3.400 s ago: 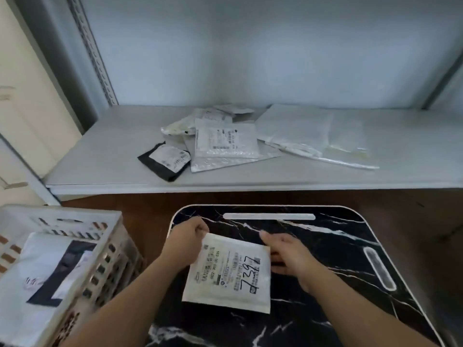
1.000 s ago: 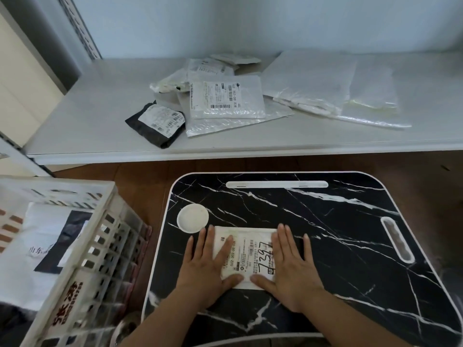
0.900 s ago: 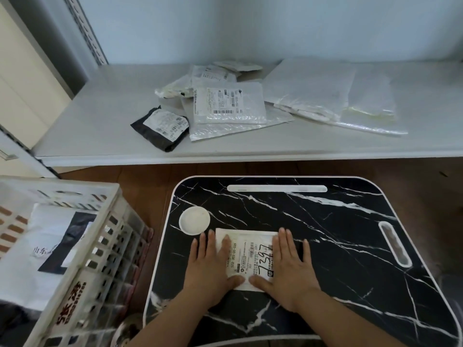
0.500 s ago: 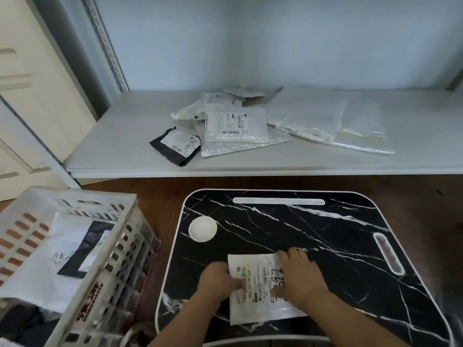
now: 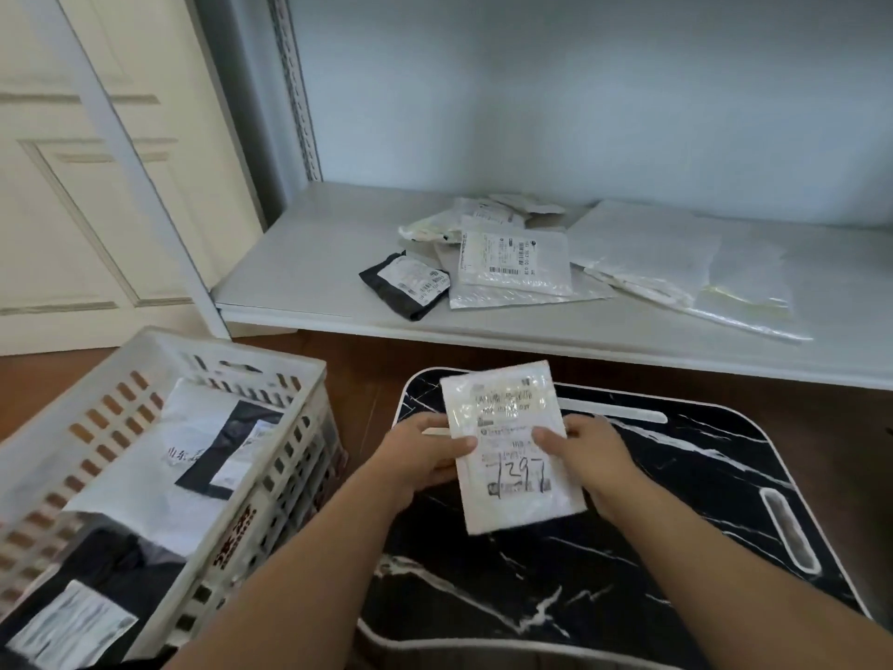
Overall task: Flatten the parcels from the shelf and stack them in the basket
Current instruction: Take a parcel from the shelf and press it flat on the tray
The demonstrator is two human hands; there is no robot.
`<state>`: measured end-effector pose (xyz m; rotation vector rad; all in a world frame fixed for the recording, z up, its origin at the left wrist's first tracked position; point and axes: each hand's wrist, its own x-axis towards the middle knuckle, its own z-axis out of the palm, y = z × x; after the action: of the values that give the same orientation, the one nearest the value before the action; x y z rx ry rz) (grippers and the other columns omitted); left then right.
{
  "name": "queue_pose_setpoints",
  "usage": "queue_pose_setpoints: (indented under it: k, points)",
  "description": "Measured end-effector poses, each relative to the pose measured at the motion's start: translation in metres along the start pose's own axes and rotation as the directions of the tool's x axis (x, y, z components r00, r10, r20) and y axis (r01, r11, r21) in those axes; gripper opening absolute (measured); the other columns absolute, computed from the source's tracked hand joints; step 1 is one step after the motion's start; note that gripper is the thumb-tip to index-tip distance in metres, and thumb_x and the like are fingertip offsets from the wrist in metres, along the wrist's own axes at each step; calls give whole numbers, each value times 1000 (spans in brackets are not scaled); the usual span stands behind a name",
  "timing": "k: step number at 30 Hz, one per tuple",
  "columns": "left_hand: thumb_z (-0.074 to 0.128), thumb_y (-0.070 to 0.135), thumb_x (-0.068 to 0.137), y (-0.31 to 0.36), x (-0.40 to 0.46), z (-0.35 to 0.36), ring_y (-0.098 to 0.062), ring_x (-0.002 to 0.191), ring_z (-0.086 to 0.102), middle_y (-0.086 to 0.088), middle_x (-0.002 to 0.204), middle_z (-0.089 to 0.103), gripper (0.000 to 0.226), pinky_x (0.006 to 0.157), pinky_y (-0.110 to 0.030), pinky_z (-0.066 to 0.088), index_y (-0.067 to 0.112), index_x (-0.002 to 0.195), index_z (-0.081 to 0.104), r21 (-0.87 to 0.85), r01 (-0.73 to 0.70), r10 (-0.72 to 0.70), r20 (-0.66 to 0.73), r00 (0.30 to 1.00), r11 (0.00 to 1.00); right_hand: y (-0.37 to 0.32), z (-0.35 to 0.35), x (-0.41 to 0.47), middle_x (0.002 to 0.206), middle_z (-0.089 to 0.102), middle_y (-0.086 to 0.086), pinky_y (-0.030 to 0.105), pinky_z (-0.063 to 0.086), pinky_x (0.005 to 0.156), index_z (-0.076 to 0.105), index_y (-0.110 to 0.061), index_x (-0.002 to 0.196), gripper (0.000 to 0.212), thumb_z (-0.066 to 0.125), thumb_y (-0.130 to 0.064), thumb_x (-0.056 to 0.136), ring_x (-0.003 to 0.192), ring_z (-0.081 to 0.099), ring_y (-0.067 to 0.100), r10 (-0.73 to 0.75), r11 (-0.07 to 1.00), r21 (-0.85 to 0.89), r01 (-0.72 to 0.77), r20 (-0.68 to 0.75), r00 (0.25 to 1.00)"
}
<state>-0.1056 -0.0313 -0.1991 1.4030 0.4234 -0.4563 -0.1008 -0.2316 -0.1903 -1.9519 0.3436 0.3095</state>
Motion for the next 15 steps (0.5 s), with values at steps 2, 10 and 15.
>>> queue_pose_setpoints:
  k: [2, 10, 15]
  points:
    - [74, 3, 79, 3, -2, -13, -24, 94, 70, -9, 107, 70, 40, 76, -40, 60, 13, 115, 58, -6, 34, -34, 24, 999, 999, -15, 23, 1, 92, 72, 6, 29, 55, 61, 65, -12, 91, 7, 59, -13, 95, 78, 70, 18, 15, 989, 150, -12, -18, 1000]
    - [60, 22, 94, 32, -8, -111, -15, 83, 65, -6, 108, 68, 24, 53, -17, 55, 7, 113, 60, 213, -124, 176, -246, 953, 969, -78, 132, 8, 97, 70, 0, 27, 52, 69, 65, -19, 89, 10, 66, -9, 90, 84, 67, 12, -116, 980, 177, 94, 116, 986]
    - [75, 27, 82, 28, -3, -203, -13, 58, 59, -12, 95, 73, 30, 46, -19, 45, 7, 100, 61, -127, -176, 97, -471, 877, 976, -111, 219, 20, 88, 69, -1, 35, 55, 73, 62, -18, 77, 15, 75, -19, 83, 81, 66, 16, -189, 981, 67, 184, 75, 979]
